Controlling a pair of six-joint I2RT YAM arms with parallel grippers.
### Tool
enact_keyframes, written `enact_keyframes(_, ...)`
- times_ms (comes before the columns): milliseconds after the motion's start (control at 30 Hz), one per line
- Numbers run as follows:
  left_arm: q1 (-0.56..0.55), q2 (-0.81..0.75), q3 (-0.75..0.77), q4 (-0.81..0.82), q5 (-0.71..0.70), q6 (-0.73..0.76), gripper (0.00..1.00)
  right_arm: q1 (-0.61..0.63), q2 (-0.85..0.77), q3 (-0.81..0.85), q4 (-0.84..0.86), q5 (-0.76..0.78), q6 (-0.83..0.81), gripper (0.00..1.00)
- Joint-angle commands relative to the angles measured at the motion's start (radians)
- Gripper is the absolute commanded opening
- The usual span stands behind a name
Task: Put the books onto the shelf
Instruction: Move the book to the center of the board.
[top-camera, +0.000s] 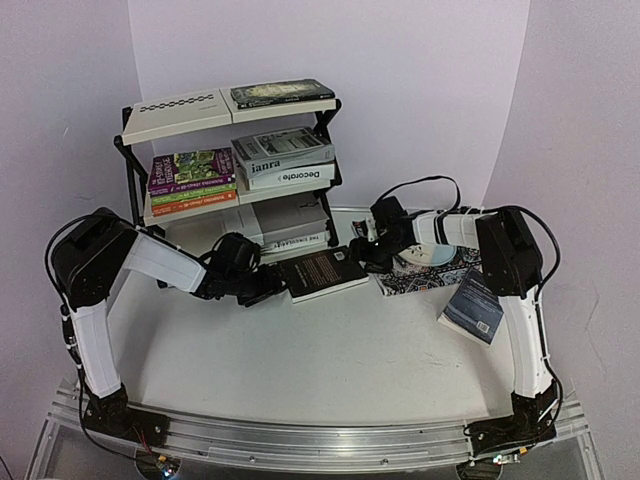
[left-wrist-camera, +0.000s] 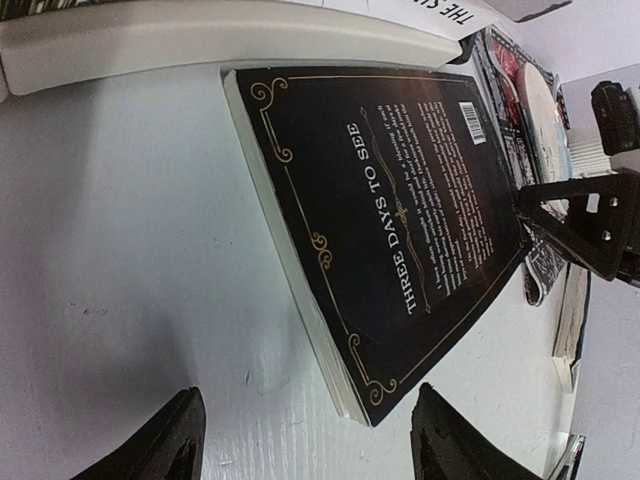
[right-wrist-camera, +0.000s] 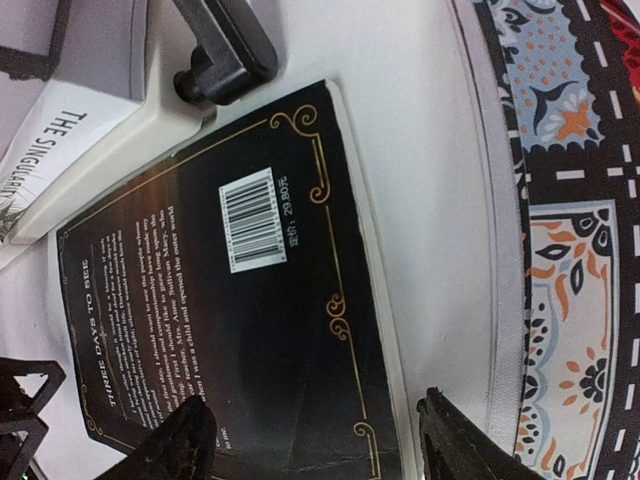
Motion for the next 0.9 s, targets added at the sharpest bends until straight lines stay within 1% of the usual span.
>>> enact_keyframes(0,-0.005,0.037,0.067,0.061,0.029,-0.019,0.69,-0.002,0.014,0.000,-0.034,-0.058,0.004,0.63)
enact_keyframes(67,-0.006,0.049,0.076,0.064,0.035,-0.021,0.66,-0.003,0.000,-0.020,-0.034,-0.076,0.011,0.57)
enact_keyframes(200,-0.008,0.064,0.081,0.070,0.047,-0.020,0.59,-0.003,-0.040,-0.079,-0.034,-0.108,0.033,0.38)
enact_keyframes(267,-0.011,0.065,0.082,0.071,0.054,-0.014,0.52,-0.003,-0.075,-0.121,-0.032,-0.116,0.037,0.27)
enact_keyframes(300,-0.013,0.066,0.082,0.071,0.060,-0.008,0.48,-0.002,-0.090,-0.144,-0.030,-0.118,0.038,0.24)
enact_keyframes(367,-0.015,0.073,0.086,0.070,0.083,0.004,0.35,-0.002,-0.131,-0.185,-0.023,-0.125,0.043,0.16)
enact_keyframes(433,-0.019,0.065,0.071,0.070,0.093,-0.001,0.25,-0.002,-0.167,-0.236,-0.012,-0.147,0.055,0.07)
enact_keyframes(500,-0.029,0.040,0.054,0.070,0.085,0.000,0.14,-0.001,-0.210,-0.289,0.005,-0.173,0.070,0.01)
enact_keyframes(567,-0.037,0.015,0.030,0.070,0.085,0.002,0.05,0.000,-0.259,-0.341,0.016,-0.193,0.089,0.00)
enact_keyframes(633,-0.044,-0.018,0.004,0.069,0.098,0.006,0.00,0.002,-0.312,-0.411,0.042,-0.199,0.104,0.00)
enact_keyframes(867,-0.074,-0.143,-0.097,0.068,0.148,0.007,0.00,0.020,-0.484,-0.611,0.052,-0.226,0.146,0.00)
